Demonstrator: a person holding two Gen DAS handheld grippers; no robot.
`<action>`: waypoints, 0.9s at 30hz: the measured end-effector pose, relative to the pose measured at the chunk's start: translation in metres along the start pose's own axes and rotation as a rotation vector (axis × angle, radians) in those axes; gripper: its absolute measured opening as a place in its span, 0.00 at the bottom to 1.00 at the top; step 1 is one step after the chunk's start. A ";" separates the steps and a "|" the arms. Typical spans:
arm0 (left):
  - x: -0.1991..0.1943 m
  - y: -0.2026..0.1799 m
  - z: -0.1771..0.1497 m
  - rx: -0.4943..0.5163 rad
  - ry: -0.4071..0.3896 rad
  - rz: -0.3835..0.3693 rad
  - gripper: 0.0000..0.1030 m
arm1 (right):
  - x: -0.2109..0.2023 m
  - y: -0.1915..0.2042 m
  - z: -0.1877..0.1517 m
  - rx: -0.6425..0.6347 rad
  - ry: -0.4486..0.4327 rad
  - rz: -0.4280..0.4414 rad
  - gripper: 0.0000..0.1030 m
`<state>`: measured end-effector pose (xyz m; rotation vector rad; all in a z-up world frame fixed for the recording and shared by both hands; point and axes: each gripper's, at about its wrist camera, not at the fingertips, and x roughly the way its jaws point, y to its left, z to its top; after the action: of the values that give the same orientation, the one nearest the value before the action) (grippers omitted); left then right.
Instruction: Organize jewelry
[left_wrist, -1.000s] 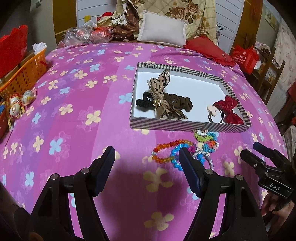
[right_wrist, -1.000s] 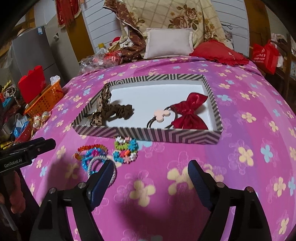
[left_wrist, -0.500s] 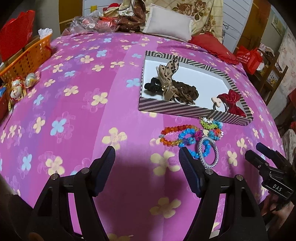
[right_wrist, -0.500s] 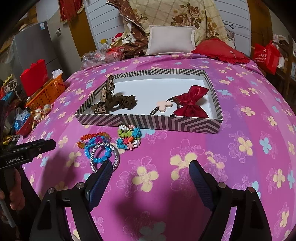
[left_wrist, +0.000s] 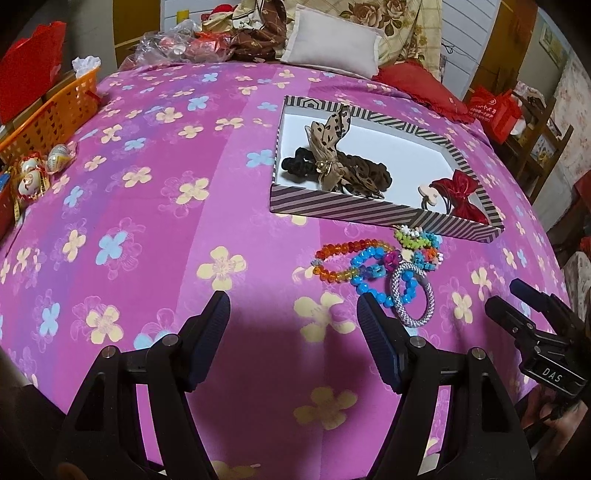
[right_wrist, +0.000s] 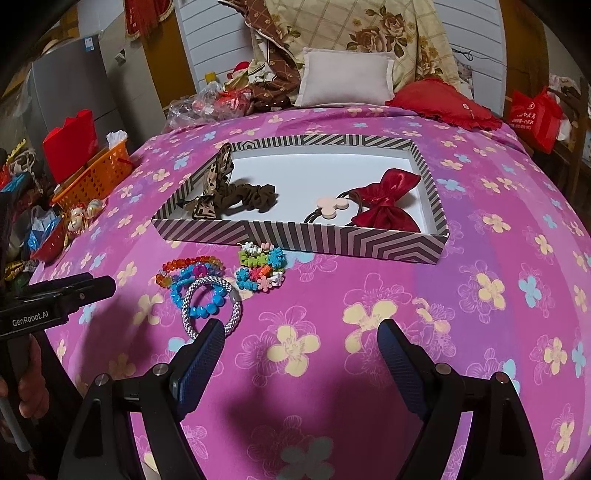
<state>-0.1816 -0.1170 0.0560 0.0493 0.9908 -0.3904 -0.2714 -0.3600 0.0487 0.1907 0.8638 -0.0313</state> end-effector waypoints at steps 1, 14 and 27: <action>0.000 0.000 0.000 0.000 0.000 0.000 0.69 | 0.000 0.000 0.000 0.000 0.001 0.000 0.80; 0.005 0.000 -0.001 -0.004 0.012 -0.003 0.69 | 0.004 -0.004 0.000 -0.005 0.009 -0.013 0.80; 0.017 0.013 -0.004 -0.044 0.067 -0.062 0.69 | 0.007 -0.006 -0.002 -0.010 0.019 -0.010 0.80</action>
<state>-0.1722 -0.1090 0.0383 -0.0081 1.0691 -0.4253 -0.2690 -0.3655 0.0413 0.1769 0.8839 -0.0347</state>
